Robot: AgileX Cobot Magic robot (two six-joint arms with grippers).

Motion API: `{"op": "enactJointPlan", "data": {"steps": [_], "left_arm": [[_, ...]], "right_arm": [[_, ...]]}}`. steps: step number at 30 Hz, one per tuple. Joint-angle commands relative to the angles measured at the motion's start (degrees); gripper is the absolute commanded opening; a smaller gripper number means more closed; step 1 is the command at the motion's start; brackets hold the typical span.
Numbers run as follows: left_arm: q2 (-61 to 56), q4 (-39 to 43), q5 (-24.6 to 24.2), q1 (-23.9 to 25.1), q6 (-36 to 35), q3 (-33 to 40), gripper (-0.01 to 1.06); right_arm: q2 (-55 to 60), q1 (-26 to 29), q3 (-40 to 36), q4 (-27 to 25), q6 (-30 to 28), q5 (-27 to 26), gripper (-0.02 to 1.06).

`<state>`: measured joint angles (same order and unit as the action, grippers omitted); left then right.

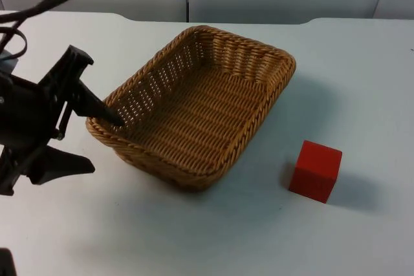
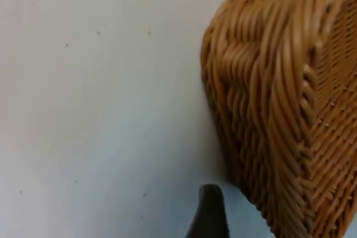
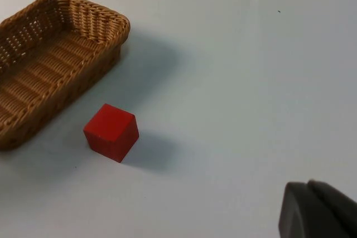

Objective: Pick up the basket with the left hand and place the cube into the basket with the right hand.

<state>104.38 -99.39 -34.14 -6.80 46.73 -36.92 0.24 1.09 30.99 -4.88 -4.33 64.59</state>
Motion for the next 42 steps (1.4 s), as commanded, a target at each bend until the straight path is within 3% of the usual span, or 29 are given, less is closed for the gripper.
{"op": "enactJointPlan", "data": {"steps": [1, 14, 17, 18, 21, 22, 25, 37, 42], "left_arm": [[1.16, -0.56, -0.66, -0.33, 1.18, -0.83, 0.65], [9.13, -0.56, -0.76, -0.33, 0.64, -6.91, 0.62], [10.73, -0.56, -1.21, -0.33, 0.64, -8.68, 0.45], [10.73, -0.56, -1.21, -0.33, 0.64, -8.68, 0.45], [10.78, -0.56, -1.36, -0.33, 0.43, -10.65, 0.21], [10.78, -0.56, -1.36, -0.33, 0.43, -10.65, 0.21], [10.78, -0.56, -1.5, -0.33, 0.43, -13.36, 0.0], [10.78, -0.56, -1.76, -0.33, -3.91, -15.19, 0.0], [10.78, -0.56, -5.22, -0.33, -5.38, -15.19, 0.0]], "right_arm": [[-0.24, -0.21, -0.33, -0.41, -0.06, -0.59, 0.0], [-0.24, -0.21, -0.33, -0.41, -0.06, -0.59, 0.0], [-0.24, -0.21, -0.33, -0.41, -0.06, -0.59, 0.0], [-0.24, -0.21, -0.33, -0.41, -0.06, -0.59, 0.0], [-0.24, -0.21, -0.33, -0.41, -0.06, -0.59, 0.0], [-0.24, -0.21, -0.33, -0.41, -0.06, -0.59, 0.0], [-0.24, -0.21, -0.33, -0.41, -0.06, -0.59, 0.0], [-0.24, -0.21, -0.33, -0.41, -0.06, -0.59, 0.0], [-0.24, -0.21, -0.33, -0.41, -0.06, -0.59, 0.0]]}}
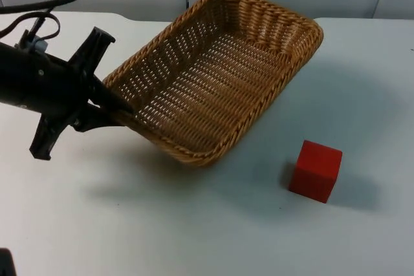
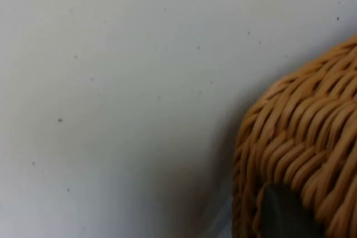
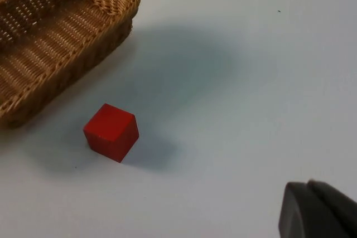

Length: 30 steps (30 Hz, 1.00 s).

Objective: Pick up the basket with the left hand and place the cube into the basket with the right hand.

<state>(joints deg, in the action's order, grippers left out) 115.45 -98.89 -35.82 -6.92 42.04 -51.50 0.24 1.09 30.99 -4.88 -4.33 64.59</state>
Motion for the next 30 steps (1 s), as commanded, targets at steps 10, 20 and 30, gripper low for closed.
{"op": "enactJointPlan", "data": {"steps": [10, 20, 30], "left_arm": [[-6.37, 7.4, -0.03, -0.11, -6.11, -0.61, 0.0], [-14.33, 23.48, 4.1, -0.11, -18.09, 1.64, 0.0], [-15.03, 24.5, 1.98, -0.11, -17.98, 2.89, 0.0]], "right_arm": [[-0.24, -0.21, -0.33, -0.41, -0.06, -0.59, 0.0], [-0.24, -0.21, -0.33, -0.41, -0.06, -0.59, 0.0], [-0.24, -0.21, -0.33, -0.41, -0.06, -0.59, 0.0]]}}
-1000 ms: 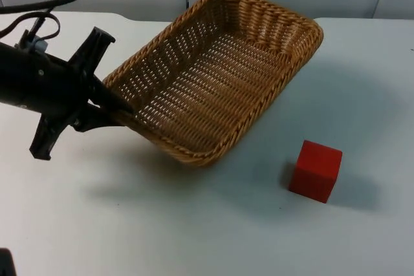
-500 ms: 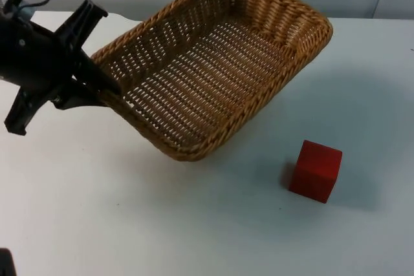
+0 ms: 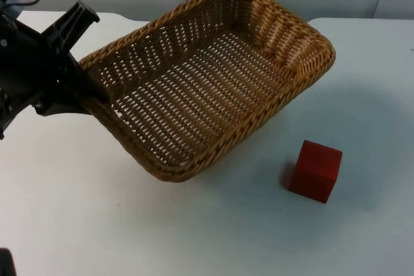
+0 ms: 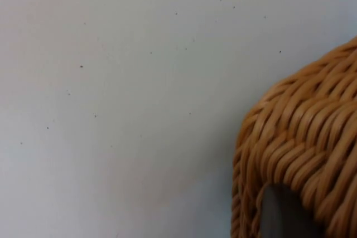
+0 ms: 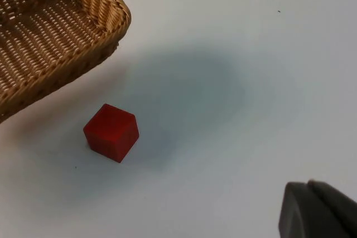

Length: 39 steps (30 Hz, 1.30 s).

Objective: Pick up the basket with the left hand and place the cube into the basket with the right hand.

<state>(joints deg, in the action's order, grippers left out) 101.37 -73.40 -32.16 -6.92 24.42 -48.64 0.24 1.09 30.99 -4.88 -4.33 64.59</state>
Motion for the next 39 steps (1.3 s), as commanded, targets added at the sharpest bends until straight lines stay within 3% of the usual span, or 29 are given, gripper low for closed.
{"op": "enactJointPlan", "data": {"steps": [1, 28, 35, 37, 38, 39], "left_arm": [[-0.94, -0.99, -1.68, -0.11, -0.37, 0.03, 0.0], [-0.94, -0.99, -1.68, -0.11, -0.37, 0.03, 0.0], [-0.94, -0.99, -1.68, -0.11, -0.37, 0.03, 0.0], [-0.94, -0.99, -1.68, -0.11, -0.37, 0.03, 0.0], [-0.94, -0.99, -1.68, -0.11, -0.37, 0.03, 0.0], [-0.94, -0.99, -1.56, -0.11, -0.37, 0.03, 0.0]], "right_arm": [[-0.24, -0.21, -0.33, -0.41, -0.06, -0.59, 0.0], [-0.24, -0.21, -0.33, -0.55, -0.07, -1.79, 0.0], [-0.24, -0.21, -0.33, -0.74, -0.07, -7.74, 0.0], [-0.24, -0.21, -0.99, 1.52, -0.07, -13.92, 0.0], [-0.24, -0.21, -0.99, 1.52, -0.07, -13.92, 0.0], [-0.24, -0.21, -2.73, 4.88, 0.08, -21.16, 0.0]]}}
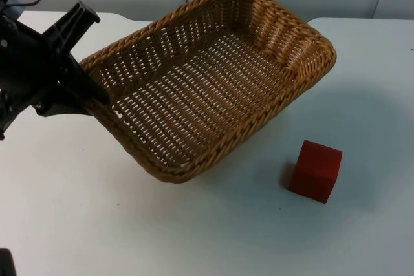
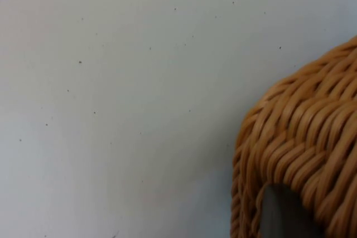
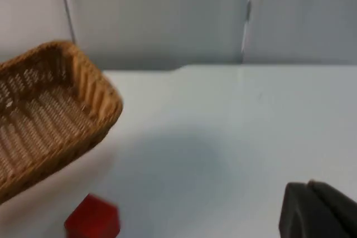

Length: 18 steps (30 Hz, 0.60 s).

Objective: Pick up the basket with the left hand and place the cube into the basket with the right hand.

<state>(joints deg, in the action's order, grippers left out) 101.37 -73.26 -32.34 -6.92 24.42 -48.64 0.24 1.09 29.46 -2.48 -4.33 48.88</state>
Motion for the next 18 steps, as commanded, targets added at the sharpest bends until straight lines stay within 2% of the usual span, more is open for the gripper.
{"op": "enactJointPlan", "data": {"steps": [1, 3, 4, 8, 9, 12, 15, 18], "left_arm": [[-0.94, -1.12, -1.38, -0.11, -0.37, 0.03, 0.0], [-0.94, -1.12, -1.38, -0.11, -0.37, 0.03, 0.0], [-0.94, -1.12, -1.38, -0.11, -0.37, 0.03, 0.0], [-0.94, -1.12, -1.38, -0.11, -0.37, 0.03, 0.0], [-0.94, -1.12, -1.38, -0.11, -0.37, 0.03, 0.0], [-0.94, -1.12, -1.38, -0.11, -0.37, 0.03, 0.0], [-0.94, -1.12, -1.38, -0.11, -0.37, 0.03, 0.0], [-0.94, -1.12, -1.38, -0.11, -0.37, 0.03, 0.0]], "right_arm": [[-0.24, -0.21, -2.26, 4.94, 0.82, -9.12, 0.0], [2.62, -0.21, -4.34, 8.87, 4.33, -14.22, 0.0], [2.62, -0.21, -4.34, 8.87, 4.33, -14.22, 0.0], [17.86, -0.21, -6.04, 9.65, 7.48, -17.61, 0.0], [17.86, -0.21, -6.04, 9.65, 7.48, -17.61, 0.0], [36.32, -0.21, -5.83, 6.97, 6.88, -18.65, 0.0], [45.0, -0.21, -5.27, 6.71, 5.15, -19.27, 0.0], [58.26, -1.09, -1.89, 6.71, 2.22, -15.39, 0.0]]}}
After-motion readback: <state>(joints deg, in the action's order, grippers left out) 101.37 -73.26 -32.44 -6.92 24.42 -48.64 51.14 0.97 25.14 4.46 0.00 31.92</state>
